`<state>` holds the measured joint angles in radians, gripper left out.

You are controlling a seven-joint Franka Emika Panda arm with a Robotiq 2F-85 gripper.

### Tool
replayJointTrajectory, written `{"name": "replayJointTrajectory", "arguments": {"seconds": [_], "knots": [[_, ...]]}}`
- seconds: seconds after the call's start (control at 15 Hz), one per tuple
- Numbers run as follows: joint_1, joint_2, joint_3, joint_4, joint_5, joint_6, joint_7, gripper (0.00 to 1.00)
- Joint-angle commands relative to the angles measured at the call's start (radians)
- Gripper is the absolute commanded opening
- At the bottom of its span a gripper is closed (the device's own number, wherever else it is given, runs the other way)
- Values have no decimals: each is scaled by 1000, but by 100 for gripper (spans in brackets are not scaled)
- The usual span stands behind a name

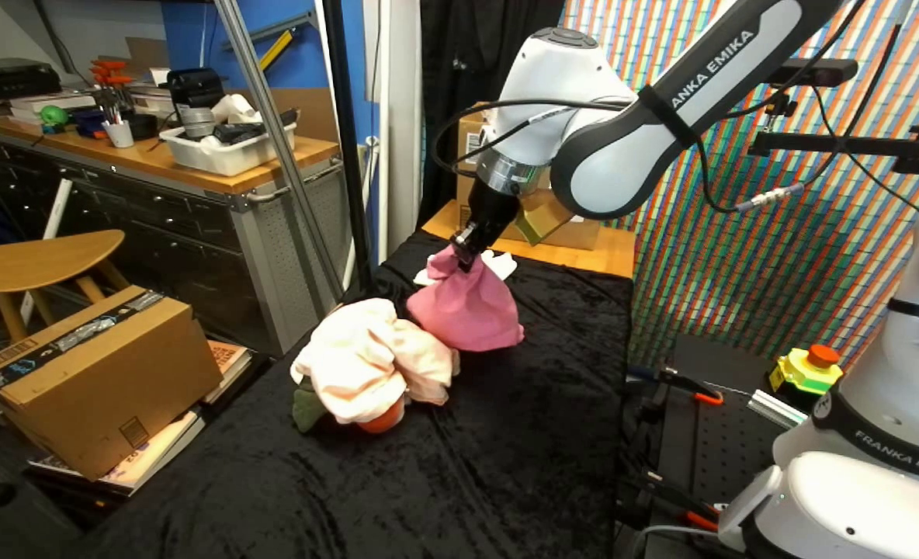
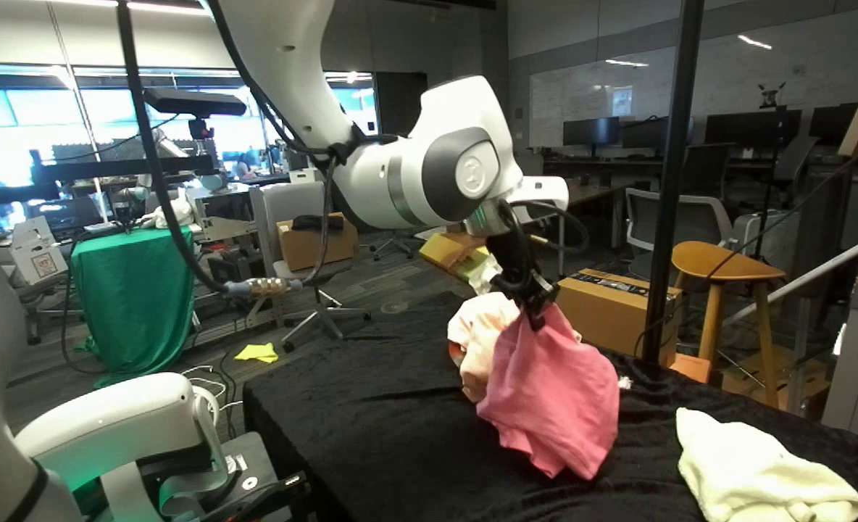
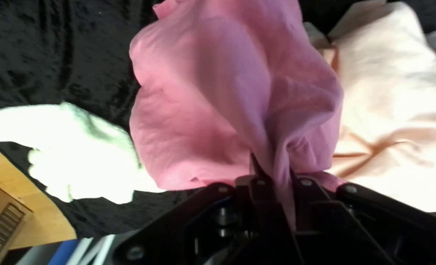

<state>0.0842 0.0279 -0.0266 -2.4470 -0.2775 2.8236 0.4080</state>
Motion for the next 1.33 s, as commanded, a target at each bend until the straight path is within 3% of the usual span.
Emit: {"name": "replayJointTrajectory", "arguments": {"seconds": [0.0,0.27,0.47,1.07,1.13,1.27], "knots": [[38,-76,89,-4,83,-64,-123,6],[78,-51,167,65,105,-128,-172,6],[87,-5,193,128,50,-179,-140,6],[98,123,164,264,40,-241,-121,8],[99,135,158,276,40,-239,-114,33],[98,148,151,295,59,-250,-116,39]]}}
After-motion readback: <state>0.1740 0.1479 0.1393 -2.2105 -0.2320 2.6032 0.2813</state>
